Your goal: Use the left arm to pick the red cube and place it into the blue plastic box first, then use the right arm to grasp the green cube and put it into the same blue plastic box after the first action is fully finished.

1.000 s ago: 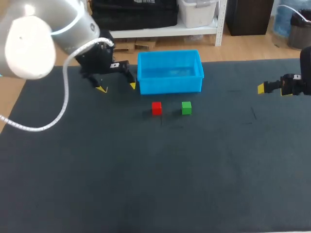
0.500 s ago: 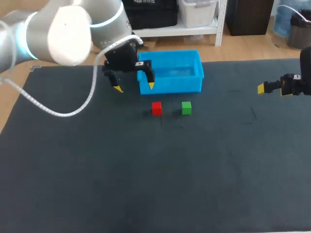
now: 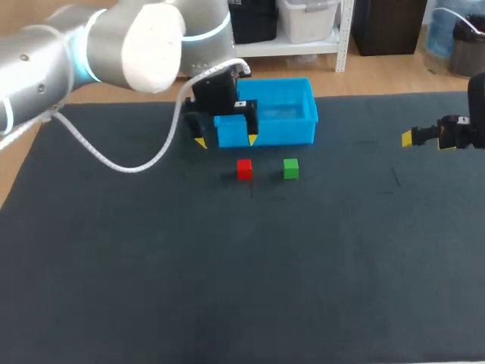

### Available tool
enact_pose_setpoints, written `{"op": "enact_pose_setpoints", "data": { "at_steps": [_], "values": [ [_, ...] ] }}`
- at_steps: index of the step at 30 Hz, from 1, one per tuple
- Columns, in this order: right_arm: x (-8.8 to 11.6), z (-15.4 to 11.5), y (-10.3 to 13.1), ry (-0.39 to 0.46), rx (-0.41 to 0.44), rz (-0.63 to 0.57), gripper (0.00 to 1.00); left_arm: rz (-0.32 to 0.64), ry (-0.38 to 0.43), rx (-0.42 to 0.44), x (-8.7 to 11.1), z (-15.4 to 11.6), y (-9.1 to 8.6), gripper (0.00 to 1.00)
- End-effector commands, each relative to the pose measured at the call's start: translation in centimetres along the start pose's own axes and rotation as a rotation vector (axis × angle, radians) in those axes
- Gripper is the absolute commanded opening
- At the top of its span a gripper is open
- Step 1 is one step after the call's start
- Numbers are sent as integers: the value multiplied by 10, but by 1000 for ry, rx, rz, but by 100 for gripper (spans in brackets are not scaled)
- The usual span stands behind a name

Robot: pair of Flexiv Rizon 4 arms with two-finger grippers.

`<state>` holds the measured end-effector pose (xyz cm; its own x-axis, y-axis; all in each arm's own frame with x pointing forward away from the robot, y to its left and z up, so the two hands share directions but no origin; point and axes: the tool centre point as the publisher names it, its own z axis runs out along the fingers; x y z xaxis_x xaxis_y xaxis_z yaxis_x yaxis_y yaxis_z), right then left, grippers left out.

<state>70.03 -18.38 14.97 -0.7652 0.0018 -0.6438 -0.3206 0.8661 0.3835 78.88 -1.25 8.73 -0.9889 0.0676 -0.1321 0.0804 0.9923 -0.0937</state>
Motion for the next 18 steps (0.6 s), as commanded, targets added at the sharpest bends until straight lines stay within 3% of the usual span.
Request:
{"op": "enact_pose_setpoints", "data": {
  "at_steps": [1,18],
  "values": [
    [0,0,0,1,0,-1,100,-2,28,-26,-8,3,-9,100],
    [0,0,0,1,0,-1,100,-18,42,-20,-12,31,-14,100]
  ]
}}
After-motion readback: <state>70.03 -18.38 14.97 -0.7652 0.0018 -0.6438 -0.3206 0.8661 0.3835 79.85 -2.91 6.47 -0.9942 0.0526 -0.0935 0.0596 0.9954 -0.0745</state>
